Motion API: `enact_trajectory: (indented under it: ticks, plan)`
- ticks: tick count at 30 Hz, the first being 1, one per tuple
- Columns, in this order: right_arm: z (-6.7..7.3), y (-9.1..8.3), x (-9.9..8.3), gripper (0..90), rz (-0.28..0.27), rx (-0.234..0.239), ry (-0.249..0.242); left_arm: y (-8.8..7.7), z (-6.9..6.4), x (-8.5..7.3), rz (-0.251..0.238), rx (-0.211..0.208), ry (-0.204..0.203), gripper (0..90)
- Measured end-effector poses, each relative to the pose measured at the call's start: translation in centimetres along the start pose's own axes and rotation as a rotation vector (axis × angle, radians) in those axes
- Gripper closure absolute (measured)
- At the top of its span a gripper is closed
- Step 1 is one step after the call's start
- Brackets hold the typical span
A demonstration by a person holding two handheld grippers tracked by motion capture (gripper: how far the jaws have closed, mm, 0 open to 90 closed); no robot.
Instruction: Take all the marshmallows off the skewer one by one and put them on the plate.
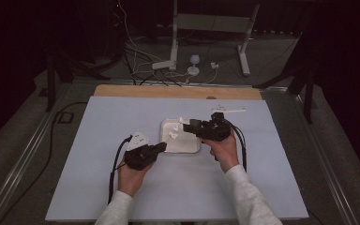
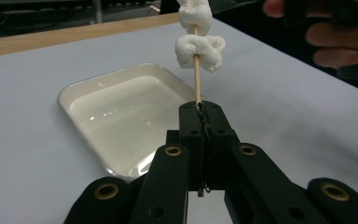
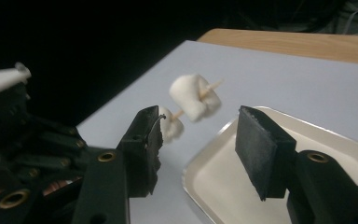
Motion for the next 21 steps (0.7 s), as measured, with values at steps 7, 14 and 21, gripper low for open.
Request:
enact_trajectory:
  ticks: [7, 14, 21]
  plan:
    - [0.31, 0.61, 0.32, 60.7, 0.006, 0.041, 0.076, 0.18, -0.45, 0.01, -0.010, -0.036, 0.047, 90.0]
    - [0.48, 0.69, 0.49, 64.3, 0.015, 0.080, 0.131, 0.14, -0.53, -0.04, -0.023, -0.063, 0.058, 90.0]
    - [0.86, 0.14, 1.01, 75.2, -0.006, 0.067, 0.143, -0.01, -0.46, -0.35, -0.029, -0.070, 0.080, 90.0]
Point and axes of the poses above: each handheld gripper's, and its own axes: y roughly forward along the jaws, x roughly out of its top, z roughly to its left, the point moved 4 cm from there along y, roughly forward along the jaws, and after that the axes turned 12 degrees about -x, right-handed, at the moved point
